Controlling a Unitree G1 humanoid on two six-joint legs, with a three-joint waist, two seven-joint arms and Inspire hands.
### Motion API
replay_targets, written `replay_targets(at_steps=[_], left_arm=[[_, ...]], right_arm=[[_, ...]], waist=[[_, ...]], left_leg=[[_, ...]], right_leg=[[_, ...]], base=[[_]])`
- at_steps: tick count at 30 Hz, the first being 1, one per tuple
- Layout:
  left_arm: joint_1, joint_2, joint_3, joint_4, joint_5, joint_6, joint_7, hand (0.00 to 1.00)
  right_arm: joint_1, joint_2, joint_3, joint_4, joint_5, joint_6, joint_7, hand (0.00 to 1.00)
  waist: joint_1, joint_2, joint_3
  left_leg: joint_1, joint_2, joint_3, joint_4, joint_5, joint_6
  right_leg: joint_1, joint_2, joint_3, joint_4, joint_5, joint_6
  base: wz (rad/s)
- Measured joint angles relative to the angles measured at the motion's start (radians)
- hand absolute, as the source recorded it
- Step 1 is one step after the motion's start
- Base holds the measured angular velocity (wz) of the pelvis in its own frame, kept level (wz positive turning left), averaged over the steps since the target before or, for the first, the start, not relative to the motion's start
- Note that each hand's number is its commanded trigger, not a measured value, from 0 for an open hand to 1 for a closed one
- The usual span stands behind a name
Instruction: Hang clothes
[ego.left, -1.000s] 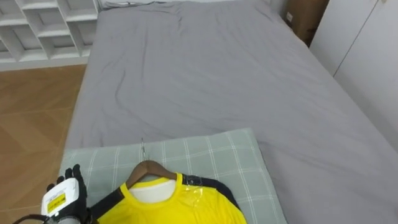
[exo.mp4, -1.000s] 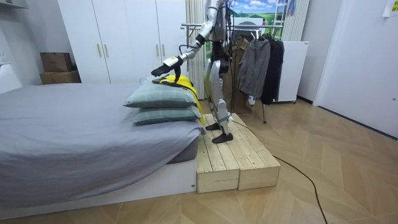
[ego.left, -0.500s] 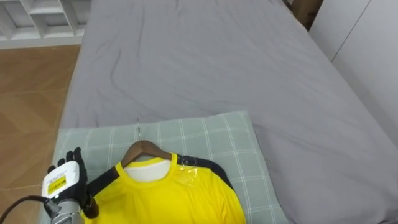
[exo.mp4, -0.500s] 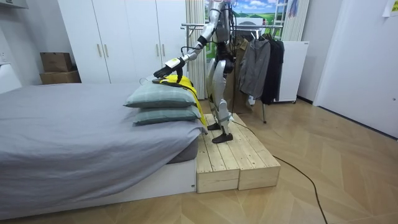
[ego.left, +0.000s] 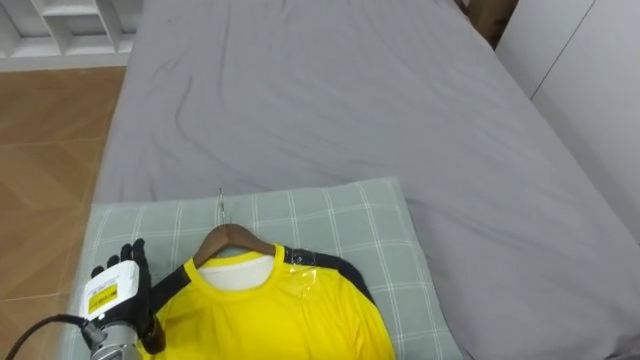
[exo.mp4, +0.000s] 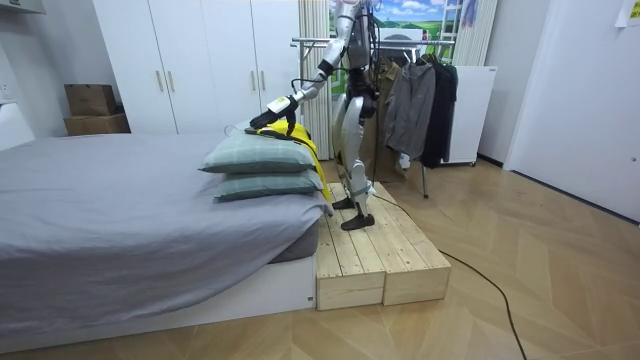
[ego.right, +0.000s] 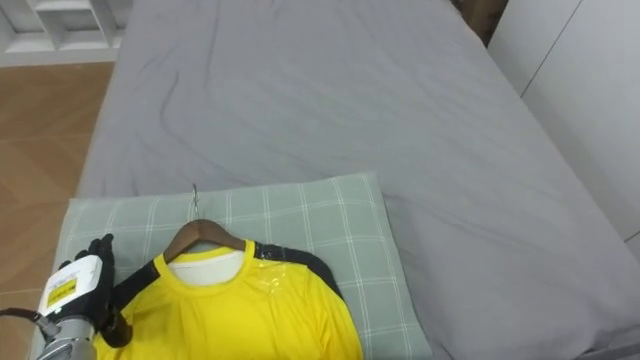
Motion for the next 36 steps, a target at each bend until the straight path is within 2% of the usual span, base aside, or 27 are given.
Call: replay_targets(at_steps=[13,26,32,36], left_arm=[[0.0,-0.009,-0.018,0.002,-0.013,-0.027,-0.016,0.0],[0.0,-0.005,-0.017,0.001,-0.007,-0.028,-0.035,0.0],[-0.001,0.009,-0.018,0.001,-0.01,-0.025,-0.045,0.0],[-0.002,0.01,-0.017,0.001,-0.01,-0.023,-0.049,0.0]], right_arm=[[0.0,0.001,0.01,-0.013,0.003,-0.003,0.009,0.0],[0.01,0.004,0.029,-0.005,0.003,-0.009,0.033,0.0],[0.023,0.005,0.031,-0.005,0.016,0.001,0.053,0.0],[0.024,0.005,0.038,-0.005,0.027,0.001,0.062,0.0]], waist=[[-0.017,-0.004,0.0018],[-0.032,-0.013,0.0005],[-0.038,-0.017,-0.0007],[-0.038,-0.015,-0.001]], left_leg=[[-0.01,0.01,0.021,0.009,0.0,0.0],[-0.017,0.013,0.053,0.028,0.0,0.0],[-0.043,0.04,0.064,0.059,-0.018,0.007],[-0.057,0.045,0.071,0.074,-0.023,0.008]], right_leg=[[-0.021,0.003,0.016,0.013,0.0,0.0],[-0.043,0.005,0.04,0.035,-0.001,-0.001],[-0.06,0.018,0.038,0.039,0.005,-0.005],[-0.074,0.02,0.042,0.051,0.008,-0.006]], base=[[-0.03],[-0.06],[-0.04],[-0.05]])
